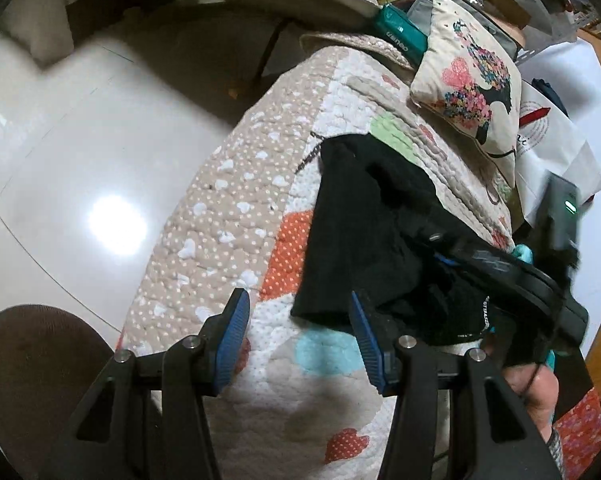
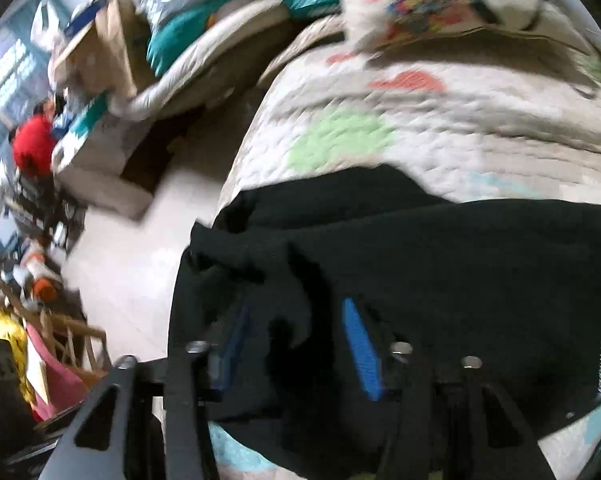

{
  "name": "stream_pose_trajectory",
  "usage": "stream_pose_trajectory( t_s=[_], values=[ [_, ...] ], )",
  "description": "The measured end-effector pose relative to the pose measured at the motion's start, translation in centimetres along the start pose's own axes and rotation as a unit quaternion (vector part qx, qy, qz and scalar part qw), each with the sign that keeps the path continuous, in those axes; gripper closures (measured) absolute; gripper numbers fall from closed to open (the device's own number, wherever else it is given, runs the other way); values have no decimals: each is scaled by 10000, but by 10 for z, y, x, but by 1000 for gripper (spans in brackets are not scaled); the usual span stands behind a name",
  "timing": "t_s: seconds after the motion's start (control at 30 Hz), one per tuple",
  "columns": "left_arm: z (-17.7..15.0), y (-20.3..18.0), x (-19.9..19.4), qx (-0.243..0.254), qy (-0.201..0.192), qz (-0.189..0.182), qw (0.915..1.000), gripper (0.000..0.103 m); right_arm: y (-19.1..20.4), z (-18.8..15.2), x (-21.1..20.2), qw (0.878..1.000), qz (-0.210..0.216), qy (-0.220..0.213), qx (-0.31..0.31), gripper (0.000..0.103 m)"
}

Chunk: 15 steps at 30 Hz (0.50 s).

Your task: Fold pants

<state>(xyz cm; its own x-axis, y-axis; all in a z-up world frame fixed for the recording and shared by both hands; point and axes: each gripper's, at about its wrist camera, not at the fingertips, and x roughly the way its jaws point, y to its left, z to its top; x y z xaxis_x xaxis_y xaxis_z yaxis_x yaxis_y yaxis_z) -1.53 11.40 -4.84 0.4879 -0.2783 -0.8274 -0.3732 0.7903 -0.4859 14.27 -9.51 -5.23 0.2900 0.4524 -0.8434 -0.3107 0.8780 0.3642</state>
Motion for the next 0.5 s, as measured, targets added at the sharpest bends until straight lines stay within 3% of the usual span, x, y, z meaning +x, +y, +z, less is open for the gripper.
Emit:
stream_pose_trajectory(
  t_s=[0.07,0.17,0.43,0.5],
  values=[
    [-1,-2,0,70,-17,19,10000,52,6,-1,12,9996,7,282,-39,92],
    [0,-1,1,75,-33,20,10000,52,4,3,-2,10000,72,26,32,93],
    [-5,2,14,73,171,25,9998,52,-44,-11,-12,9970,-692,51,331,92],
    [-4,2,13,67,148,51,9999,52,-42,-10,-20,9971,-700,-35,302,84]
  ],
)
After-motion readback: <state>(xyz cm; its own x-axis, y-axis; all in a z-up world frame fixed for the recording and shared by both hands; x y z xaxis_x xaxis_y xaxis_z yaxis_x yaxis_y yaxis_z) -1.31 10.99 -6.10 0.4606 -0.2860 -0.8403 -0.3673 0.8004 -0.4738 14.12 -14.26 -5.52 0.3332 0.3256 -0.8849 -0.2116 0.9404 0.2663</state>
